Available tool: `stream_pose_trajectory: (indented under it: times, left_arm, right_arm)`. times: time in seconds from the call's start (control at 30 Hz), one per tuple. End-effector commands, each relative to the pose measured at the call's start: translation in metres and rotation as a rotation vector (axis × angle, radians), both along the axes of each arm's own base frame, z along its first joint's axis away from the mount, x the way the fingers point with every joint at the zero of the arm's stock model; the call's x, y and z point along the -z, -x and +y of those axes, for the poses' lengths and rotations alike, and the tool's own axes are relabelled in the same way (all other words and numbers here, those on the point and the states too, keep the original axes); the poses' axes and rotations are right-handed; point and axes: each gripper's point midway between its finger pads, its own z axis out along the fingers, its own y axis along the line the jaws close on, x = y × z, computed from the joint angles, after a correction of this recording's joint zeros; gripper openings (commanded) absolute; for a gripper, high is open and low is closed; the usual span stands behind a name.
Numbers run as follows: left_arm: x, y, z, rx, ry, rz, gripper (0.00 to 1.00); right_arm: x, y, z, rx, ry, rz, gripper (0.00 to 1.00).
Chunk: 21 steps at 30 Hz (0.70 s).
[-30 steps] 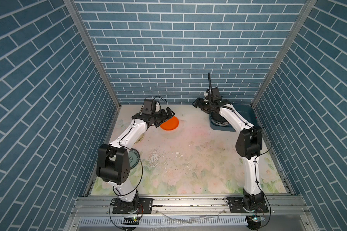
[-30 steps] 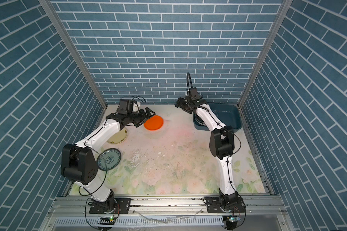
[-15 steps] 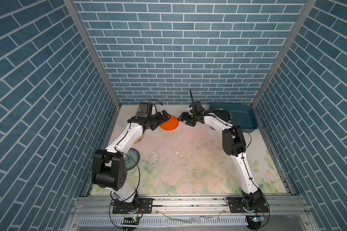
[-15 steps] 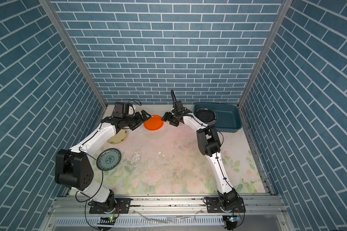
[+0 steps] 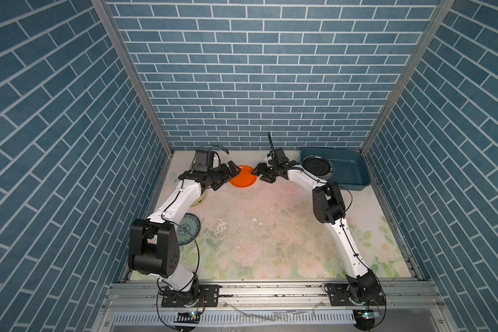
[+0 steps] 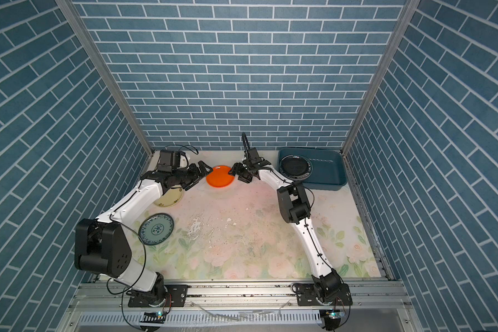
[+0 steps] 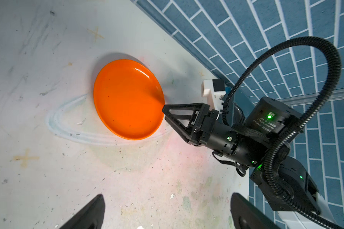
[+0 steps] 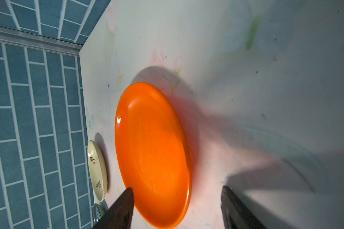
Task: Place the plates into the plastic bin on the countertop
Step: Pick up the plate from the top-center of the table.
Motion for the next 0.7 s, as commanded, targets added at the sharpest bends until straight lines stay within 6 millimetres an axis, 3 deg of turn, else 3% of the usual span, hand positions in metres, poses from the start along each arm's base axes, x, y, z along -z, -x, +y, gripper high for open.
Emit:
stream_pose_trajectory:
  times: [0.0, 0.27, 0.6, 0.67]
  left_arm:
    - [0.01, 0.008, 0.008, -0.001, -0.019, 0.027, 1.0]
    - [0.017, 0.013, 0.016, -0.014, -0.025, 0.045, 1.0]
    - [0.014, 0.016, 0.019, -0.018, -0.024, 0.037, 1.0]
    - [0.014, 0.016, 0.019, -0.019, -0.024, 0.036, 1.0]
  right_arm:
    - [0.014, 0.006, 0.01, -0.008, -0.013, 0.053, 0.67]
    - [0.027, 0.015, 0.017, -0.023, -0.001, 0.097, 0.59]
    - [0.034, 0.018, 0.011, -0.006, 0.036, 0.122, 0.32]
    - [0.034, 0.018, 0.011, -0.002, 0.04, 0.122, 0.22]
